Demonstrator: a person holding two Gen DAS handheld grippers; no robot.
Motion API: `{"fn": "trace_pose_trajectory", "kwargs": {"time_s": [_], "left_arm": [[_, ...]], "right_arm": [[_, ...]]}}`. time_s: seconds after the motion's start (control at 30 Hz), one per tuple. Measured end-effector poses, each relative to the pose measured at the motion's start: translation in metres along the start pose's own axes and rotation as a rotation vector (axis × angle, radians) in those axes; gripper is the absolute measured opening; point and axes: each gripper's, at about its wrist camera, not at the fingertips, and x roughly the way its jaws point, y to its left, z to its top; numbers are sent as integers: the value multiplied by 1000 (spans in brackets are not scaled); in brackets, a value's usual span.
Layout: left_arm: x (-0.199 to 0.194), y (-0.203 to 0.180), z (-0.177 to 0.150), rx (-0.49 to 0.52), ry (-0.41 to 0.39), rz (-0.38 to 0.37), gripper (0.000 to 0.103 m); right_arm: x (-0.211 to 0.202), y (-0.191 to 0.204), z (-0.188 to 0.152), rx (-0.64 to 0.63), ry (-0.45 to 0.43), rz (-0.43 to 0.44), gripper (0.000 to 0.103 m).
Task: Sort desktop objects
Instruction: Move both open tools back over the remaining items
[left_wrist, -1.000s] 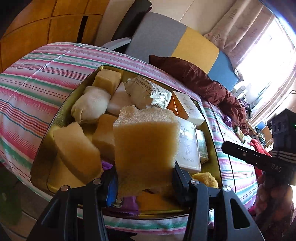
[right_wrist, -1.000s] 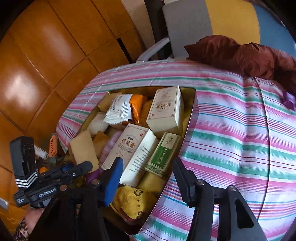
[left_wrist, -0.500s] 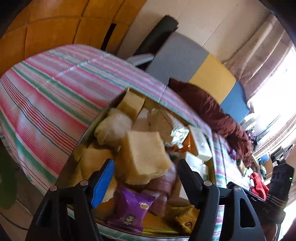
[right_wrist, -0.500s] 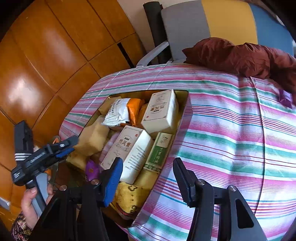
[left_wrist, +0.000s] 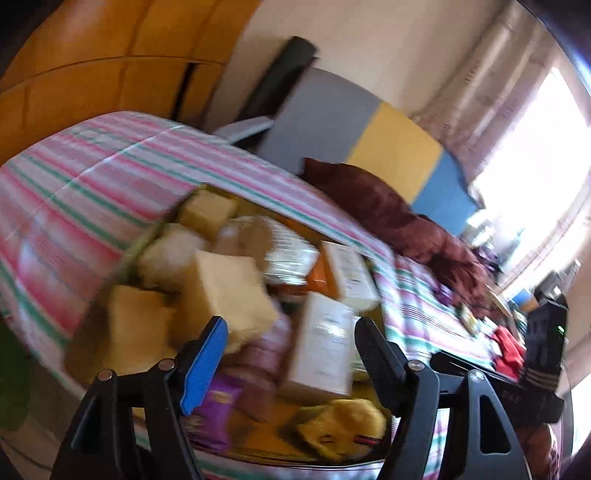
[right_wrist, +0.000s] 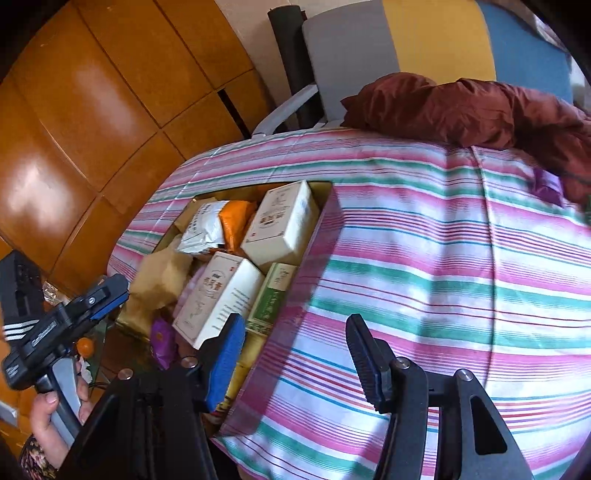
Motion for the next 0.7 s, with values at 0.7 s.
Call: {"fn": "trace_pose_trajectory", "kwargs": {"time_s": [0.7], "left_arm": [[73,-173,-63,371,292,-253,78]], "right_arm": [[-61,-205,29,-29,54,-434,90]]}}
